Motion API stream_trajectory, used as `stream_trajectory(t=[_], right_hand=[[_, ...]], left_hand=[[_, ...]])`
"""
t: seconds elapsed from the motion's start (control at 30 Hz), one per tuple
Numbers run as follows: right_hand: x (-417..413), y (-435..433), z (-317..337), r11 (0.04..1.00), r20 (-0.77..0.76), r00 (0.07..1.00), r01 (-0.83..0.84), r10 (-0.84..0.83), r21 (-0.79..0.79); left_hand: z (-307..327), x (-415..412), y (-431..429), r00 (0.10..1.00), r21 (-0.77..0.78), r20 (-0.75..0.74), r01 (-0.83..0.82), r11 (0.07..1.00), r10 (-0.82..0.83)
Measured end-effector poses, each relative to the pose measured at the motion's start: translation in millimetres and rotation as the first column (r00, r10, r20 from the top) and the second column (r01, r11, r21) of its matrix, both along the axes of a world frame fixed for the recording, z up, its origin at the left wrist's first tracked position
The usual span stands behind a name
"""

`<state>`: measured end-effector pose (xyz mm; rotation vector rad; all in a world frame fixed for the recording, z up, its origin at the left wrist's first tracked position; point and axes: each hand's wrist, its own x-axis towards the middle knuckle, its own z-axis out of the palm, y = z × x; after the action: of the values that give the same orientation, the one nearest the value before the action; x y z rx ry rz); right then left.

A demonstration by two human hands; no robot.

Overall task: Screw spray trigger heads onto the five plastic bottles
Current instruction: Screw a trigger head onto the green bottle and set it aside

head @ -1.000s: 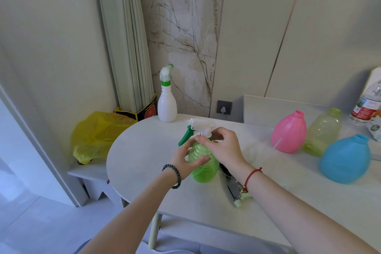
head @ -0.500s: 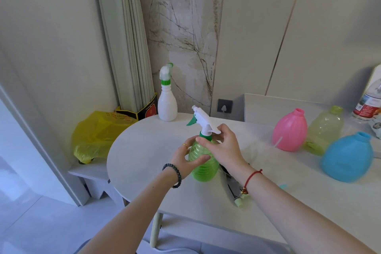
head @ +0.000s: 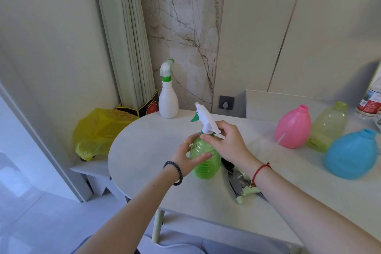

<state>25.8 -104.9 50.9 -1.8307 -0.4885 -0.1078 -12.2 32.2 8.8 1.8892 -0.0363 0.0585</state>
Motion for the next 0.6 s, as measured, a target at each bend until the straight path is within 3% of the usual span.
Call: stream_trajectory(t=[0.2, 0.33, 0.47, 0.53, 0.6], right_hand=[[-2.6, 8.0, -2.8, 0.992, -0.004, 0.992, 0.123, -0.123, 0.018], [-3.9, 12.1, -4.2, 0.987, -0.037, 0.988, 0.153, -0.152, 0.051], [-8.0, 18.0, -5.0, 0.982, 0.004, 0.985, 0.174, -0.175, 0.077], [-10.0, 18.8, -5.7, 0.976, 0.004, 0.983, 0.18, -0.181, 0.121], [-12.2, 19.7, -4.1, 0.973, -0.035, 0.983, 0.182, -0.178, 0.141]], left_hand=[[6.7, -0.7, 5.2, 0.999, 0.029, -0.01, 0.038, 0.999, -0.038], [46.2, 0.8, 15.8, 0.976, -0.132, 0.096, -0.184, 0.974, 0.197], [96.1, 9.6, 1.9, 0.981, 0.17, 0.165, -0.13, 0.977, 0.102], [109.3, 13.6, -9.3, 0.992, 0.373, 0.11, -0.092, 0.923, 0.054], [114.3, 16.6, -13.2, 0.994, 0.47, 0.094, -0.1, 0.877, 0.063]])
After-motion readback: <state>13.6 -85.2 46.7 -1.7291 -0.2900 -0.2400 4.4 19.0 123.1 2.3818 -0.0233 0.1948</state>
